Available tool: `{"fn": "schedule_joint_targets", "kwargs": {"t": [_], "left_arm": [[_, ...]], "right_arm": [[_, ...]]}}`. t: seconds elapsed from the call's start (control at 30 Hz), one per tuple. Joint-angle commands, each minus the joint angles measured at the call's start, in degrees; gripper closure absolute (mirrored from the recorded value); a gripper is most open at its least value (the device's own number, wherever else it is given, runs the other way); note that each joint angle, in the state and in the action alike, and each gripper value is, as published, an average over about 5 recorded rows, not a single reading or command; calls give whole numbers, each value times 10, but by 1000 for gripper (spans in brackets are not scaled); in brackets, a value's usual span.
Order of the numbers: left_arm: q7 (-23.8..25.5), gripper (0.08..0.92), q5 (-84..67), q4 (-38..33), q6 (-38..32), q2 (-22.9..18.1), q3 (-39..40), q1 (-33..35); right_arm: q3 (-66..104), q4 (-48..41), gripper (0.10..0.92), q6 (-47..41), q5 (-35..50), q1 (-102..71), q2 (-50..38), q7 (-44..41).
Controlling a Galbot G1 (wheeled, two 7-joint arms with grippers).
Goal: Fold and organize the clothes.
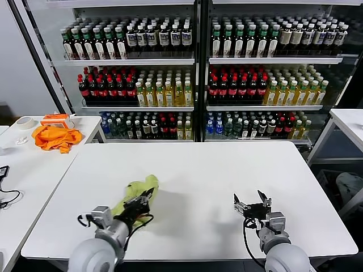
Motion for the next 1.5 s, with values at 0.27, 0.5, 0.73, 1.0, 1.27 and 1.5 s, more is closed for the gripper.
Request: {"fn": "schedule_joint_targets", "kwargs": {"t": [0.27,0.5,0.73,1.0,1.27,1.5], "left_arm": [[-58,899,-10,127,-7,-149,77,-123],[-43,734,-29,134,-55,-169,72,-153],[72,509,117,83,-93,-52,-7,-119],[138,267,233,53,-145,44,-116,-17],[137,178,236,58,-155,7,-113,23],[136,177,240,76,-150,-9,-105,16]], "right_arm": [[41,33,203,-1,8,-20,-25,-11],[49,28,203,10,5,-27,-26,-41],[-5,29,203,18,35,9,-11,-73],[-181,-20,203,-29,109,109,63,-14],[-259,-109,203,-52,155,198,107,56],[-264,-137,203,-52,158,215,126,81]]}}
